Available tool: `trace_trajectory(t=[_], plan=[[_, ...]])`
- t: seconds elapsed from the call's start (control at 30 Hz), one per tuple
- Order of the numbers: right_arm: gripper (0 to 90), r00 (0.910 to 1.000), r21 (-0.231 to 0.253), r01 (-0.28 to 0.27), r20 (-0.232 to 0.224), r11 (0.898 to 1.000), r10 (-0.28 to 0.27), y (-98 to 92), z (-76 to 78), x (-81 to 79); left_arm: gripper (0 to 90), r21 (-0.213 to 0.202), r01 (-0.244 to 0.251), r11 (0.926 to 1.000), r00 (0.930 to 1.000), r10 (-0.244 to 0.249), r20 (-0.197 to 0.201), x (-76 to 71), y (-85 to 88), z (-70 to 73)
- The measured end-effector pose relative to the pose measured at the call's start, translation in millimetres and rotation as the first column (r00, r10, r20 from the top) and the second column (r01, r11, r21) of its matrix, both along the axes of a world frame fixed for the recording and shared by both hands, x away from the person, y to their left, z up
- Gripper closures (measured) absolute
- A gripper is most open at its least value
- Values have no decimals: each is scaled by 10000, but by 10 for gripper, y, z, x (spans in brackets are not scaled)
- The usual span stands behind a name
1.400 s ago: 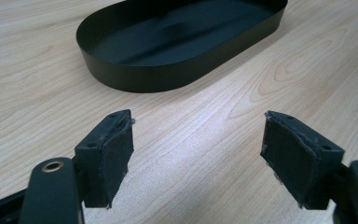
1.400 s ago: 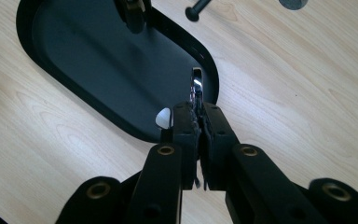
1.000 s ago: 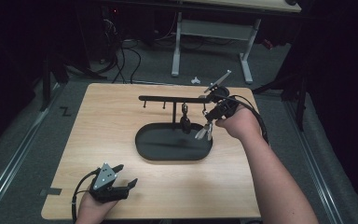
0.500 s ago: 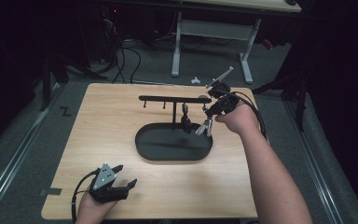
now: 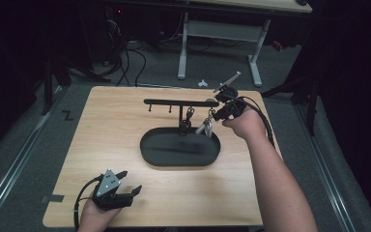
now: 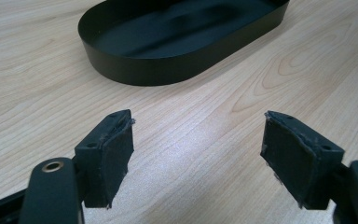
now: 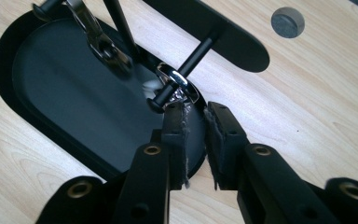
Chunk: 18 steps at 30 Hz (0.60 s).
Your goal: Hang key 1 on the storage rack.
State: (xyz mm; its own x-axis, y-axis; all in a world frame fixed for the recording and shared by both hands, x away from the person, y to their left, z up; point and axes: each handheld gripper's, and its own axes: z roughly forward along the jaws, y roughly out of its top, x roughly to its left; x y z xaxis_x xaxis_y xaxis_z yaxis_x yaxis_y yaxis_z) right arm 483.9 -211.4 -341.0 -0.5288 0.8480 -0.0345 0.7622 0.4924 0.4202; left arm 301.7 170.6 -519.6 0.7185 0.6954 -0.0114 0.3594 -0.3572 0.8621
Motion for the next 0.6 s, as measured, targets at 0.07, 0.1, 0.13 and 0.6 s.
trace_trajectory(t=[0.07, 0.1, 0.13, 0.6], plan=[[767, 10000, 12, 47, -17, 10000, -47, 9, -25, -3, 253, -8, -9, 10000, 10000, 9, -3, 0, 2, 1], [761, 10000, 47, 40, 33, 10000, -40, 10, -38, -5, 253, -23, -21, 10000, 10000, 21, -1, 0, 1, 0], [737, 10000, 85, 73, 64, 9999, -73, 8, -69, -12, 253, -5, -8, 10000, 10000, 8, -4, 0, 1, 0], [515, 9980, 364, 427, 451, 9984, -443, -145, -334, -195, 252, 185, 122, 9998, 9999, -121, -65, 0, -52, -18]])
